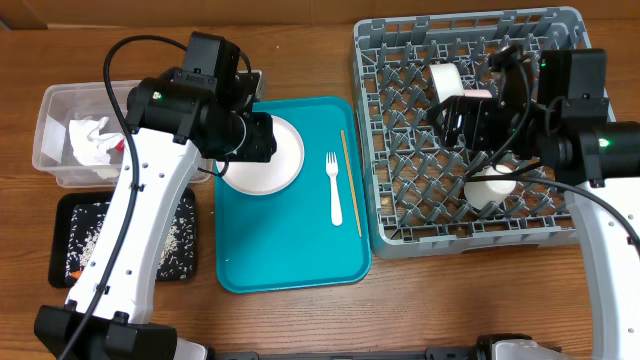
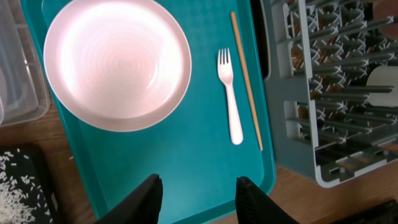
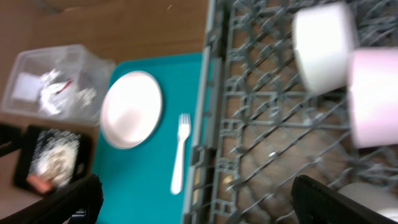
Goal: Sort waste into correct bins and load items into the dishwasher
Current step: 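Raise the right gripper from the rack and move it left, then move the left gripper down to the white plate's edge on the teal tray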
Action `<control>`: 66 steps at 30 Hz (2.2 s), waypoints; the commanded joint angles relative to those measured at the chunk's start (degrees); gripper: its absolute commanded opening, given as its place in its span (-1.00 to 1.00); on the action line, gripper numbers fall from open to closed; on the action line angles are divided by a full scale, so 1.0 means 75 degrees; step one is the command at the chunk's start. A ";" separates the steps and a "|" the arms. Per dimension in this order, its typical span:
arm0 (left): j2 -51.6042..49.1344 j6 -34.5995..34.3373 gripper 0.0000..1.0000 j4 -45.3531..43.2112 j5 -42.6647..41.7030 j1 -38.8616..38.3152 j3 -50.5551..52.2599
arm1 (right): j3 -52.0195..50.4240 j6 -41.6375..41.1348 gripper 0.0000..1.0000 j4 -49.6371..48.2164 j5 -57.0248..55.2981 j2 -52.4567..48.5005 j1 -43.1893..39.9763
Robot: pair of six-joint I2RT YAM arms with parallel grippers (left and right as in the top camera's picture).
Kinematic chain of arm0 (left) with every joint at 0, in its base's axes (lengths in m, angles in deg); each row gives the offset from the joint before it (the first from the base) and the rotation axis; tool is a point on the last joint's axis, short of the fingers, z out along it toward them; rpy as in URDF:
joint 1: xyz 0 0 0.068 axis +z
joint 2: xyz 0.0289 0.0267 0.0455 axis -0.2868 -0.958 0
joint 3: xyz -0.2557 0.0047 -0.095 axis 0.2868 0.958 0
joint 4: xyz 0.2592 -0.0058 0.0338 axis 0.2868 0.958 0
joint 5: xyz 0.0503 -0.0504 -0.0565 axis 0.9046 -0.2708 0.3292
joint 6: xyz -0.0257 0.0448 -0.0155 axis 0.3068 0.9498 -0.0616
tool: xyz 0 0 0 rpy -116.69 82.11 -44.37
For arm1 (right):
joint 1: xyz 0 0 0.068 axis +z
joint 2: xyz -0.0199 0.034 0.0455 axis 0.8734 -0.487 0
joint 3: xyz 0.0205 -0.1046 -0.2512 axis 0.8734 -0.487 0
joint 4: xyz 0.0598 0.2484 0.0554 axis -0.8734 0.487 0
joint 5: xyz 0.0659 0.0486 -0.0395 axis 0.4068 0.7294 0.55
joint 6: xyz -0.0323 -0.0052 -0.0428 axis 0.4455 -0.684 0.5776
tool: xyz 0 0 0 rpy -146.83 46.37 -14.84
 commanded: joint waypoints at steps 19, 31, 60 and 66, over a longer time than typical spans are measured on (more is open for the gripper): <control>-0.2387 -0.0373 0.04 -0.0076 0.0493 0.0000 -0.0085 | -0.1070 0.0029 1.00 0.0210 0.0554 -0.0268 0.1355; -0.3171 -0.0431 -0.05 -0.0606 0.0364 -0.0586 -0.0058 | -0.1842 0.0026 1.00 -0.0134 0.0213 -0.0271 0.1591; -0.4229 -0.0574 -0.12 -0.1667 0.1530 -0.1387 0.0224 | -0.1944 0.0029 1.00 -0.0143 0.0172 -0.0274 0.1591; -0.4229 -0.0571 -0.28 -0.1725 0.1507 -0.1422 0.0289 | -0.1944 0.0029 1.00 -0.0143 0.0152 -0.0274 0.1591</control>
